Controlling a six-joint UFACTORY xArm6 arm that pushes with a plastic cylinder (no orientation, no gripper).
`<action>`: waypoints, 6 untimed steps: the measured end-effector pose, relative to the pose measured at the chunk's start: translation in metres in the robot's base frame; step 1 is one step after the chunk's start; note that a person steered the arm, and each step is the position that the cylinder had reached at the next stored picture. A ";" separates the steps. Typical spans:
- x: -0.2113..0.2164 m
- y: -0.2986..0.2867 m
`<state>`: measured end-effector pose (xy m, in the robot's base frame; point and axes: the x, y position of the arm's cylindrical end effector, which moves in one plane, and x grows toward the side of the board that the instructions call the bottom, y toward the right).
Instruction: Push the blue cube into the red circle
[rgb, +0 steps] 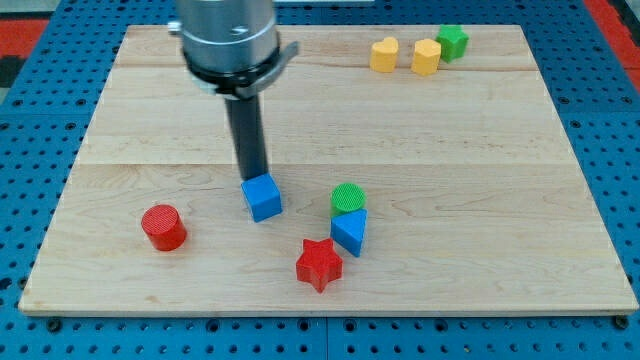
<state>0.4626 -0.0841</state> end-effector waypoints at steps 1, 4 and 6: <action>-0.006 0.040; 0.004 0.127; 0.046 -0.007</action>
